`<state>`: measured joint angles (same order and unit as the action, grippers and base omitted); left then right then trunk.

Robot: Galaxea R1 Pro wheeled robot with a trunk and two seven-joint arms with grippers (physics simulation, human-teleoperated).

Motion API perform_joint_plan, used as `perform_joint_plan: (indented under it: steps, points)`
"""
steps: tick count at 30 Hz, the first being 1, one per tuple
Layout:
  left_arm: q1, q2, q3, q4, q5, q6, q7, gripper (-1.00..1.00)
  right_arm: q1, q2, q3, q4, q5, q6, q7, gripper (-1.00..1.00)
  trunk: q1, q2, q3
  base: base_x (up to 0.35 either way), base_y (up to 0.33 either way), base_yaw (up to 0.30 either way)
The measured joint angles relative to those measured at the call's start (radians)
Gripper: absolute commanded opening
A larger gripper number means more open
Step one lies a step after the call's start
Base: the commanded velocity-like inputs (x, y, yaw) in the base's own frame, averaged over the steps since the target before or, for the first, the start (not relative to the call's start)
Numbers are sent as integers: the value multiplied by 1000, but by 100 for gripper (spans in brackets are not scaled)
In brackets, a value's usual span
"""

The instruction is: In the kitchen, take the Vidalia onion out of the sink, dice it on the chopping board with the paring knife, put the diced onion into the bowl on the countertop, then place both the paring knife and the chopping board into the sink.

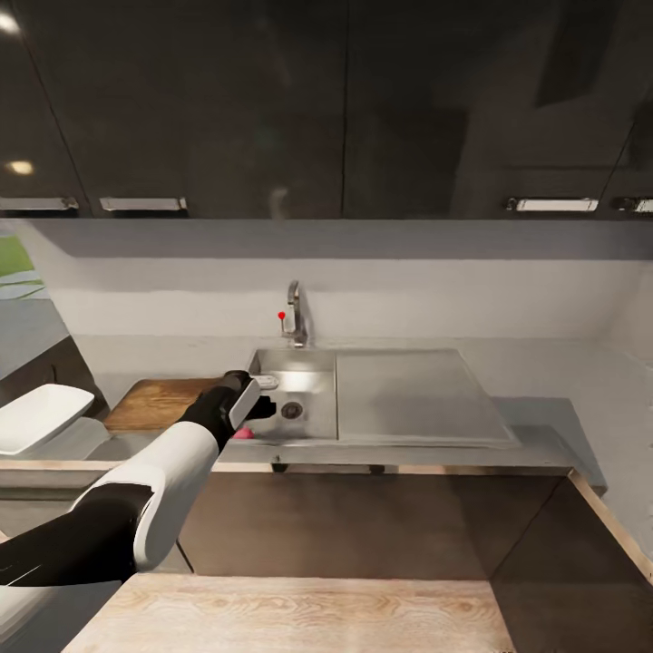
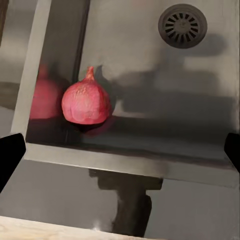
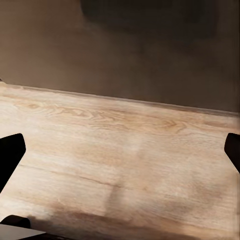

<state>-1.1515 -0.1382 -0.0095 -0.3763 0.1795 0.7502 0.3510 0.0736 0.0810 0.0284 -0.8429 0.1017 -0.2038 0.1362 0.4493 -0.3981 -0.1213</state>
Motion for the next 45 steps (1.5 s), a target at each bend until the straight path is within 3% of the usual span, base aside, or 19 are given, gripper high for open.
perform_joint_plan:
  steps: [13,35,45]
  points:
    - [0,0,0,3,0,0,-3,100,0,0,0,0,0,0,0,100,0,0,1,4,-2,-23]
    - [1,-1,0,3,0,0,-5,100,0,1,0,1,0,0,0,100,0,0,-34,1,0,0]
    - [2,0,0,23,0,0,-5,100,0,1,0,1,0,0,0,100,0,0,-50,155,0,0]
